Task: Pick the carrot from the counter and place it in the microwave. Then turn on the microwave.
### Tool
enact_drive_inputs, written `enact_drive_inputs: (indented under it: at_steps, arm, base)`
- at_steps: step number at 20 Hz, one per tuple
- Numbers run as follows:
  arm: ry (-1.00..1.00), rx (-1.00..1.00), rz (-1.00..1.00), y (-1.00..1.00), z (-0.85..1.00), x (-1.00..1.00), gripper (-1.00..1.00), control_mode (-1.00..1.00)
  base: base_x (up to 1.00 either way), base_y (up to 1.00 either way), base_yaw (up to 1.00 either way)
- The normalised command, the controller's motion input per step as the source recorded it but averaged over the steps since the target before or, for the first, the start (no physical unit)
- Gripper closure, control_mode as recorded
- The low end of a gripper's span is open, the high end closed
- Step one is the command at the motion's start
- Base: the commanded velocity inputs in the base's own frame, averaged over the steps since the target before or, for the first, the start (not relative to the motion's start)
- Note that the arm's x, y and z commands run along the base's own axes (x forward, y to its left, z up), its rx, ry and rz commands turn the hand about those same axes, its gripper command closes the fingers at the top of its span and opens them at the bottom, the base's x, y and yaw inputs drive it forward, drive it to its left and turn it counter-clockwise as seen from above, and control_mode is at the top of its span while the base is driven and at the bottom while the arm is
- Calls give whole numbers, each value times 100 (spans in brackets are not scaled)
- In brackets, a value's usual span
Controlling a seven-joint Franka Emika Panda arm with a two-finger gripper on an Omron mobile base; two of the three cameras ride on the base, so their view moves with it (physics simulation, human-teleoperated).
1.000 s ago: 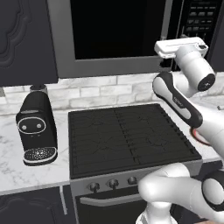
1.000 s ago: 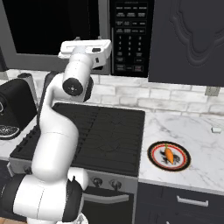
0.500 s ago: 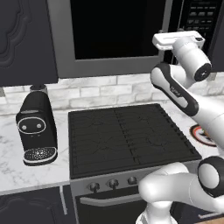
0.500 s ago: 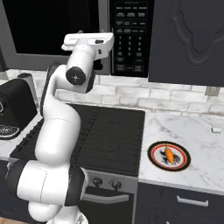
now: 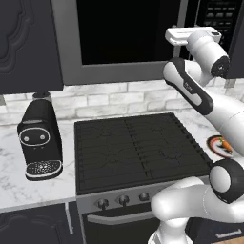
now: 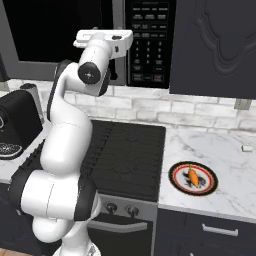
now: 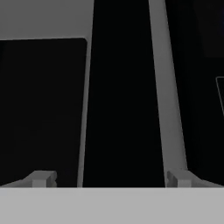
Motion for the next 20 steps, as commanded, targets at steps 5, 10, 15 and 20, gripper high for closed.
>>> enact_drive_inputs:
  at_steps: [5,10,15,20]
  arm:
    - [1,0,0,0,2,4,-100,-100]
    - [0,0,0,0,0,0,100,-100]
    - [0,0,0,0,0,0,100,-100]
    - [0,0,0,0,0,-12,100,-100]
  base:
    - [0,0,0]
    - [0,0,0]
    - [0,0,0]
    - [0,0,0]
